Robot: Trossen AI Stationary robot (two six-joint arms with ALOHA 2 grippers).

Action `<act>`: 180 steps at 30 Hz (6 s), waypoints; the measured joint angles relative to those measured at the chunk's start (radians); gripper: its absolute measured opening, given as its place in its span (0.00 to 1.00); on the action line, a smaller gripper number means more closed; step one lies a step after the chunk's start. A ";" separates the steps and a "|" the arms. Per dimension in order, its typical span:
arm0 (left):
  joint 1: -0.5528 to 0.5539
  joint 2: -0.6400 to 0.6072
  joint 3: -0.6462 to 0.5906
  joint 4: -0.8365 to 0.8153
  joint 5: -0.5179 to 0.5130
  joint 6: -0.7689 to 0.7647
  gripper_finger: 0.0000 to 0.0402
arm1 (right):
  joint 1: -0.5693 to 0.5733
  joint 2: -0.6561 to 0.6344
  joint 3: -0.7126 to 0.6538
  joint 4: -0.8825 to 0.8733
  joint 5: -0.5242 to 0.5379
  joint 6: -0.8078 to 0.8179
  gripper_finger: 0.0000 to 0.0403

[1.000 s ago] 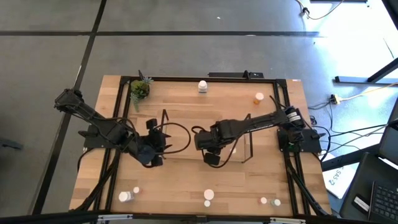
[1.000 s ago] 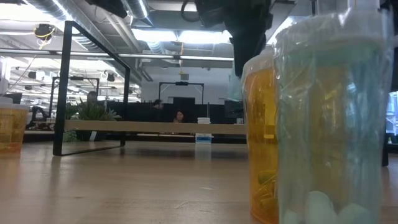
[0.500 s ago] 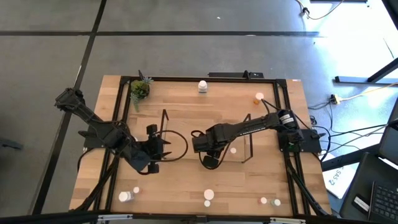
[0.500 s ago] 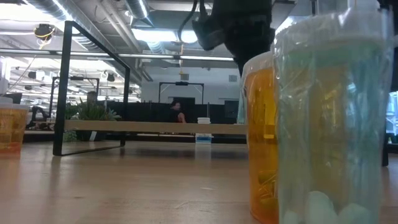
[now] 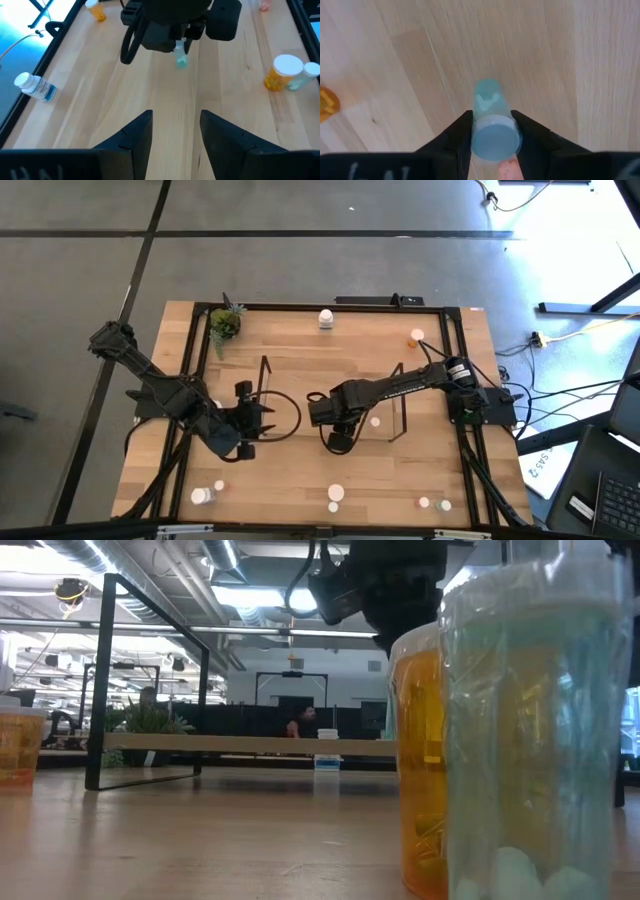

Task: Pick and place medicine bottles onto shelf by color
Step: Put the top light blue pill bottle on the shelf, then put the middle orange pill bottle on the shelf

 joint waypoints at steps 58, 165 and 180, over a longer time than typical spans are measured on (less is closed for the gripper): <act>0.001 0.000 0.000 -0.003 0.000 0.002 0.39 | -0.028 -0.009 0.004 0.018 -0.016 -0.077 0.45; -0.483 0.247 0.000 -0.187 0.424 -0.799 0.39 | 0.219 -0.323 0.010 0.224 0.343 -0.190 0.45; -0.510 0.330 0.000 -0.187 0.464 -0.809 0.39 | 0.219 -0.322 0.010 0.245 0.342 -0.190 0.45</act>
